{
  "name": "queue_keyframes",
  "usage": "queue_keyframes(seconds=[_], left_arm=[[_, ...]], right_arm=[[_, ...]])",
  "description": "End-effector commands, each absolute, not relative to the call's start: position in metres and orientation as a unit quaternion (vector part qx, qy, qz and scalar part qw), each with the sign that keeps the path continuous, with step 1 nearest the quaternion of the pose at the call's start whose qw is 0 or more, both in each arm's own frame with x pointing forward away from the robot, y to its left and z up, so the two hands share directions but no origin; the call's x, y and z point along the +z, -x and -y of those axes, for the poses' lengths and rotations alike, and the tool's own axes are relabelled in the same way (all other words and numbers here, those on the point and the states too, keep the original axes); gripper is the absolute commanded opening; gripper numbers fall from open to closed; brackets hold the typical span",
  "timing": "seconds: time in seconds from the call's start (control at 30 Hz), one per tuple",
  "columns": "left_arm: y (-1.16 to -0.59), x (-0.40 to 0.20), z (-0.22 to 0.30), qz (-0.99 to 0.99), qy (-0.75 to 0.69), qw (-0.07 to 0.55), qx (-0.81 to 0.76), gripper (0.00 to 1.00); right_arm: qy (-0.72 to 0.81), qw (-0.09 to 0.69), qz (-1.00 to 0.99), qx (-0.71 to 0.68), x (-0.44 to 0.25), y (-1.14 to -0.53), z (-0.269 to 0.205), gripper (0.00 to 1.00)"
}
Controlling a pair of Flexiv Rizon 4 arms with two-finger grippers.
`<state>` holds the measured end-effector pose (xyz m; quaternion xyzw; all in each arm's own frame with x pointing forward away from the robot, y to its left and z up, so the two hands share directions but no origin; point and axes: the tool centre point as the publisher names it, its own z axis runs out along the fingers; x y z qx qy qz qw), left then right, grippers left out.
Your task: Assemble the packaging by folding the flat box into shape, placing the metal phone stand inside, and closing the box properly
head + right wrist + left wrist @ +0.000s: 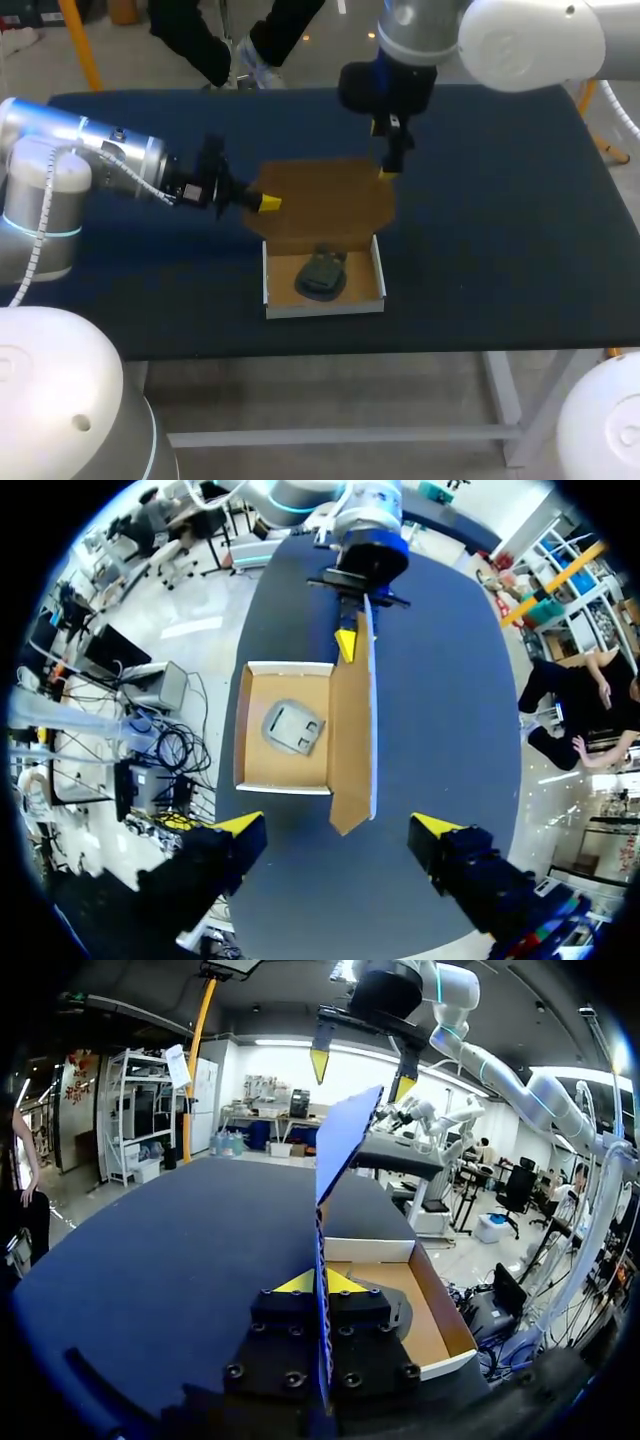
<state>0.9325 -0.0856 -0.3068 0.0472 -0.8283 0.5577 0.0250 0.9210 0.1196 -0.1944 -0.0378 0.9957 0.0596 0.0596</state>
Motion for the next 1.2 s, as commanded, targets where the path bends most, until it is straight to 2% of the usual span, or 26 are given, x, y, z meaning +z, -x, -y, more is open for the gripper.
queue_keyframes(seconds=[0.03,0.43,1.2], left_arm=[[-0.924,-0.305,0.086,0.831,-0.043,0.010,0.555,0.00],[-0.912,-0.304,0.087,0.834,0.008,-0.026,0.551,0.00],[-0.914,-0.303,0.090,0.832,0.046,-0.035,0.552,0.00]], right_arm=[[0.040,0.062,-0.996,0.059,-0.189,-0.917,-0.121,1.00],[0.046,0.069,-0.995,0.063,-0.185,-0.913,-0.128,1.00],[0.043,0.079,-0.994,0.066,-0.179,-0.909,-0.133,1.00]])
